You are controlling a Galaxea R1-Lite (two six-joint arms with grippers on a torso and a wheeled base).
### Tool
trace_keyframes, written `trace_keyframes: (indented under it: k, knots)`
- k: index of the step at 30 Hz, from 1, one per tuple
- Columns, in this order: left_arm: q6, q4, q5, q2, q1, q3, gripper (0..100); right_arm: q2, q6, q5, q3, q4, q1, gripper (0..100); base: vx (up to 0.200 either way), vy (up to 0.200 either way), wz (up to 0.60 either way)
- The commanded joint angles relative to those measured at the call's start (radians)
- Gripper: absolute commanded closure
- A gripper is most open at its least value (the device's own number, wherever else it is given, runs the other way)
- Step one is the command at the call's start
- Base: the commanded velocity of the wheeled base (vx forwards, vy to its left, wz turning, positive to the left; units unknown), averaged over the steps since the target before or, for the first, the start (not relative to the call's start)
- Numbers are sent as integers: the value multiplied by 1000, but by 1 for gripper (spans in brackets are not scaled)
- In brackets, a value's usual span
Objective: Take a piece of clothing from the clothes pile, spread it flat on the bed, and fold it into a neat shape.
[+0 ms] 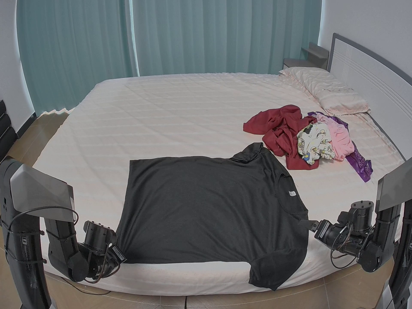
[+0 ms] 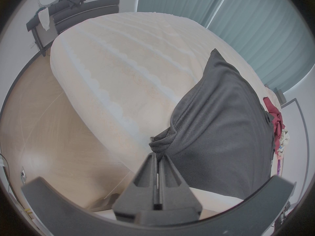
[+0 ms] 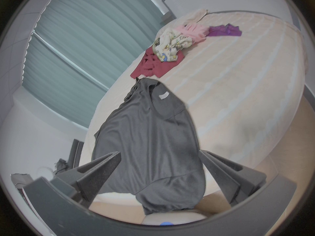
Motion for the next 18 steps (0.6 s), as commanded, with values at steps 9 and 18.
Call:
trace_keyframes:
  k: [9,18]
  knots:
    - [-4,-114,-129,-9,65,37,100,182,-199,73,-107,16,-22,0,0,0,0]
    - [1,-148,-129,-2,59,56,100,229,-206,72,-241,111,-25,0,0,0,0]
